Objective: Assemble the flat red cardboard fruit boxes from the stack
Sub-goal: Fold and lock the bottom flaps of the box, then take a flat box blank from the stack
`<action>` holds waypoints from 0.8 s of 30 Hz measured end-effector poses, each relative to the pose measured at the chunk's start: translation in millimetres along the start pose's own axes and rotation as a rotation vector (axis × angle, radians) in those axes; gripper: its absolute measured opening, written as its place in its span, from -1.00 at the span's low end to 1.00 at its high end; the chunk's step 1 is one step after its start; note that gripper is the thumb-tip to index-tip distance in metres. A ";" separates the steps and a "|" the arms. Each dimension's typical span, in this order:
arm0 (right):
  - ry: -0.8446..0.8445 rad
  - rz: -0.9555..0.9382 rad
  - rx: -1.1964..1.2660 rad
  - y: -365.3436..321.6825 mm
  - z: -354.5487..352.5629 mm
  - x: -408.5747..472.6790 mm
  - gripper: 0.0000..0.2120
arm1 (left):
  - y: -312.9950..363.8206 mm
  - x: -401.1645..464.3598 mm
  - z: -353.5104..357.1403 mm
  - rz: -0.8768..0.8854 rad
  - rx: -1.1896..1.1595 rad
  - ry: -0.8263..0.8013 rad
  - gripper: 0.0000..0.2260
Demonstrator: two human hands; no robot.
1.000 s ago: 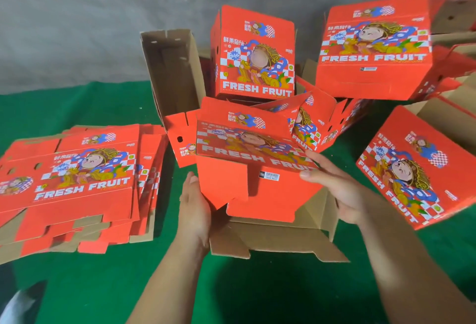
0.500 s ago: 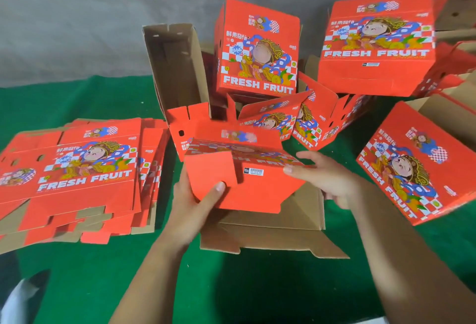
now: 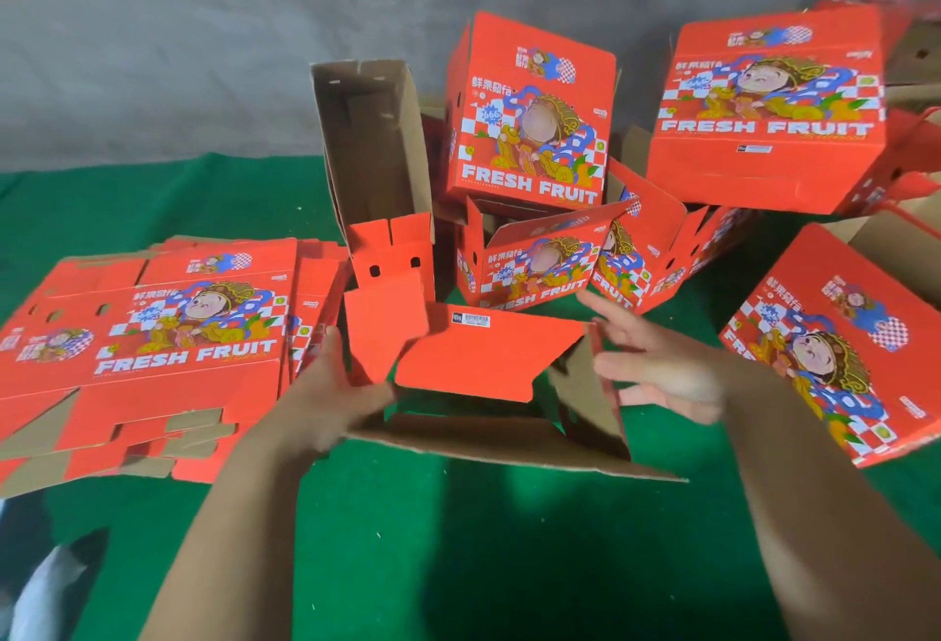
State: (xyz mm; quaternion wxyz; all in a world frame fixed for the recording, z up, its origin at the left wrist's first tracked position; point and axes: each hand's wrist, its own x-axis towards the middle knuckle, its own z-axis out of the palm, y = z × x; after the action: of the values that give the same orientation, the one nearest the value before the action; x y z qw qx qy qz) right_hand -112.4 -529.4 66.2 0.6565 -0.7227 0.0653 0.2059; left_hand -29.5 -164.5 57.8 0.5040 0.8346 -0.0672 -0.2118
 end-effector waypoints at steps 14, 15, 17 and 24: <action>0.289 -0.021 -0.798 -6.7 -7.7 50.9 0.01 | -20.5 26.3 20.8 0.201 -0.377 0.312 -0.38; 0.310 -0.023 -0.798 -3.5 -7.2 54.8 -0.02 | -20.5 26.4 25.9 0.260 -0.439 0.357 -0.22; 0.364 -0.061 -0.804 3.2 -5.3 61.1 -0.05 | -19.1 24.5 35.5 0.341 -0.556 0.451 -0.04; 0.550 -0.183 -0.610 -6.6 -4.5 66.5 -0.41 | -12.4 35.4 43.4 0.337 -0.712 0.622 -0.60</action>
State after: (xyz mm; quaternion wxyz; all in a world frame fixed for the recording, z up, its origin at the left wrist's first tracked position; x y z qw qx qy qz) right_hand -48.7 -521.2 47.0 0.3859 -0.9149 0.1097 -0.0438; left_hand -17.1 -205.3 19.5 0.7809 0.6120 0.0290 0.1216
